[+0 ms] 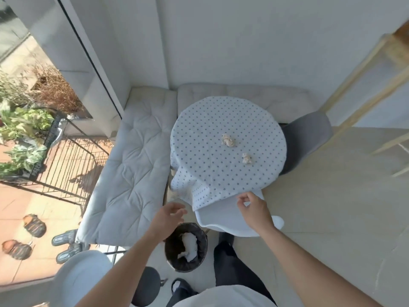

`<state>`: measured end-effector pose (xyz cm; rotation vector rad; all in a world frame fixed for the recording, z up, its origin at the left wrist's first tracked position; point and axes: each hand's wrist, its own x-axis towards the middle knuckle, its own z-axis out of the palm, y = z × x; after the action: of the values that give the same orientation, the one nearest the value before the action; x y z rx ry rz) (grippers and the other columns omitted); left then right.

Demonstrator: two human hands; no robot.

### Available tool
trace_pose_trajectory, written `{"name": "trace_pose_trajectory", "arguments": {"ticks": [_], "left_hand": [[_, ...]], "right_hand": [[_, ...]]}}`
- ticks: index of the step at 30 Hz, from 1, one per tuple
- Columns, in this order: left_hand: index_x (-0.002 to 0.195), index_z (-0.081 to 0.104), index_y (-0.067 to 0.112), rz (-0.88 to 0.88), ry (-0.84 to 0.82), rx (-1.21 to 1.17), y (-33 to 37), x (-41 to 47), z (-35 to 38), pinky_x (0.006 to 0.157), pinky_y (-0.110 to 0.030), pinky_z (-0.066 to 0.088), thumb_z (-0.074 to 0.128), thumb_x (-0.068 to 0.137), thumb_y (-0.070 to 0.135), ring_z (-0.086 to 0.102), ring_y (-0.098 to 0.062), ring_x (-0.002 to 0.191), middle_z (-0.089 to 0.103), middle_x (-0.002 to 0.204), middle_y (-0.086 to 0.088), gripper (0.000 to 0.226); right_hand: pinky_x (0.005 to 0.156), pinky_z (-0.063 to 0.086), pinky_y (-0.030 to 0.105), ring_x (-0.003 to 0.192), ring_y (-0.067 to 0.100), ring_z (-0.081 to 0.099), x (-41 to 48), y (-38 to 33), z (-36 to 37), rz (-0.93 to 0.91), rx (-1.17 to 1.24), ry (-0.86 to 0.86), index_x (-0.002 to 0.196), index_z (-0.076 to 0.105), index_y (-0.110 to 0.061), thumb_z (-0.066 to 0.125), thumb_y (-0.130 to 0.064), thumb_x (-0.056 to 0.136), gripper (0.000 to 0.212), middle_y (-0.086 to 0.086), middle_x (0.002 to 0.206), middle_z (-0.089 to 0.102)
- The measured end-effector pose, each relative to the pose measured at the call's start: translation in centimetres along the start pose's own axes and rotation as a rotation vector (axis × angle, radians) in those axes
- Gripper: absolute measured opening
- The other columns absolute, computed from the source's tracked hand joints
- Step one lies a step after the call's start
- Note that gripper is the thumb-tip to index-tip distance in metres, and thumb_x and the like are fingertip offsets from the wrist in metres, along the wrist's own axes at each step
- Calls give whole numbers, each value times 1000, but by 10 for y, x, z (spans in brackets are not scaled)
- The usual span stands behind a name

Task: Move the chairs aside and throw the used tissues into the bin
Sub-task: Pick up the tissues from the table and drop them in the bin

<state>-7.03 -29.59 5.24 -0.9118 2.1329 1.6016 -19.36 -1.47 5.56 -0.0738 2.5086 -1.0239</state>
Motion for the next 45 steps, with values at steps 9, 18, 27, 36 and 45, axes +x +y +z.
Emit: {"name": "trace_pose_trajectory", "arguments": {"ticks": [9, 18, 27, 36, 45], "left_hand": [[119, 70, 21, 14, -12, 58, 89, 84, 22, 85, -42, 61, 58, 105, 20, 79, -7, 84, 80, 108, 7, 19], [109, 73, 28, 15, 67, 80, 148, 209, 78, 88, -48, 63, 56, 104, 20, 79, -7, 83, 82, 97, 14, 19], [114, 72, 29, 41, 177, 141, 186, 310, 144, 69, -32, 63, 56, 105, 28, 75, -8, 92, 79, 98, 18, 19], [134, 62, 33, 247, 159, 455, 203, 393, 181, 89, -29, 54, 69, 98, 22, 60, -14, 118, 54, 137, 11, 38], [145, 55, 28, 143, 140, 721, 202, 424, 199, 98, -42, 53, 79, 92, 31, 53, -27, 130, 55, 142, -2, 58]], "right_hand": [[77, 44, 16, 93, -5, 60, 88, 26, -50, 42, 55, 54, 109, 68, -24, 62, -24, 101, 10, -18, 104, 67], [89, 54, 33, 101, 13, 67, 219, 85, -63, 120, 79, 47, 117, 65, -29, 65, -34, 98, 20, -12, 114, 69], [82, 50, 28, 106, 14, 58, 305, 115, -24, 99, 21, -7, 138, 57, -25, 67, -37, 98, 43, -1, 130, 52], [76, 61, 43, 110, 18, 56, 343, 131, 4, 65, -71, 46, 124, 64, -31, 72, -43, 92, 36, -6, 121, 51], [72, 60, 47, 99, 17, 58, 356, 138, -4, 22, -7, 47, 99, 69, -33, 75, -33, 92, 9, -12, 112, 52]]}}
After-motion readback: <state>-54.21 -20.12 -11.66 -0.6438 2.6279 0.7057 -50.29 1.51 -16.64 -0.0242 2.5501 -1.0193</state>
